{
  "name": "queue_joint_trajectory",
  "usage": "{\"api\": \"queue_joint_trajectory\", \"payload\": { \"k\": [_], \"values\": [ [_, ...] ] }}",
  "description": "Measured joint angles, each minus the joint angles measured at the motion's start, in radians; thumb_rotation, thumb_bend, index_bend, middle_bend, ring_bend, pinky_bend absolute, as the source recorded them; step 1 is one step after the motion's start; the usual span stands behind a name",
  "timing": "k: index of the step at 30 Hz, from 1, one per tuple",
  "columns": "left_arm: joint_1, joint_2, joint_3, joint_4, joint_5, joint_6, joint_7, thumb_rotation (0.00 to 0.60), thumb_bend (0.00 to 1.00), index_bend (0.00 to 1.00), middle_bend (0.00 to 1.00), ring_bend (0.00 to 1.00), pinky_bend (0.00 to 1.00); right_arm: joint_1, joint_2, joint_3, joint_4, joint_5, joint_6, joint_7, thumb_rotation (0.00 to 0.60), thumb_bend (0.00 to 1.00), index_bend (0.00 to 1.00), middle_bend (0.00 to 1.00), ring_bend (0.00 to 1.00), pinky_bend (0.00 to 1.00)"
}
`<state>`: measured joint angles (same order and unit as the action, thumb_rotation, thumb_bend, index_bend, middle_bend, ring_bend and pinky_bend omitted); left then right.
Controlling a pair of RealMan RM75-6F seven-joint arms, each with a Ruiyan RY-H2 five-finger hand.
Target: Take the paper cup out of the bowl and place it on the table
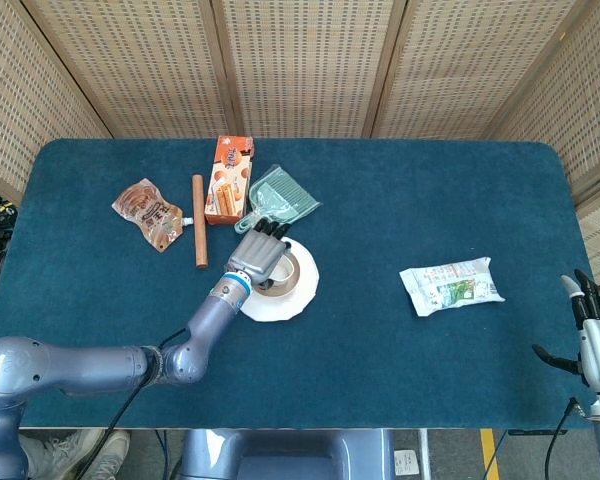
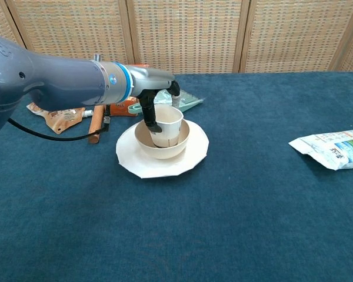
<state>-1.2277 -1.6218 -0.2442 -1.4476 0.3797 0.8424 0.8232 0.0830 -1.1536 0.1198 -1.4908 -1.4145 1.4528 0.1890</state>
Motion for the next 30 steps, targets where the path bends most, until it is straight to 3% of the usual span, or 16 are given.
{"api": "queue_joint_trajectory", "payload": {
  "k": [11, 18, 24, 30],
  "values": [
    [0.071, 0.18, 0.003, -0.218, 0.115, 0.098, -0.085, 0.6, 0.31, 0.39, 0.0, 0.0, 0.0, -0.007, 0.005, -0.003, -0.015, -0.014, 0.017, -0.01, 0.6, 0.13, 0.0, 0.0, 0.0, 0.0],
    [0.222, 0.321, 0.087, -0.366, 0.274, 0.173, -0.198, 0.6, 0.31, 0.39, 0.0, 0.0, 0.0, -0.007, 0.002, -0.01, -0.027, -0.034, 0.023, -0.023, 0.6, 0.13, 0.0, 0.0, 0.0, 0.0],
    [0.341, 0.347, 0.195, -0.373, 0.389, 0.198, -0.289, 0.6, 0.31, 0.38, 0.0, 0.0, 0.0, -0.003, -0.004, -0.02, -0.037, -0.046, 0.017, -0.04, 0.6, 0.13, 0.0, 0.0, 0.0, 0.0],
    [0.401, 0.3, 0.249, -0.284, 0.419, 0.195, -0.327, 0.6, 0.31, 0.36, 0.0, 0.0, 0.0, -0.005, -0.006, -0.03, -0.05, -0.075, 0.034, -0.054, 0.6, 0.13, 0.0, 0.0, 0.0, 0.0]
  ]
}}
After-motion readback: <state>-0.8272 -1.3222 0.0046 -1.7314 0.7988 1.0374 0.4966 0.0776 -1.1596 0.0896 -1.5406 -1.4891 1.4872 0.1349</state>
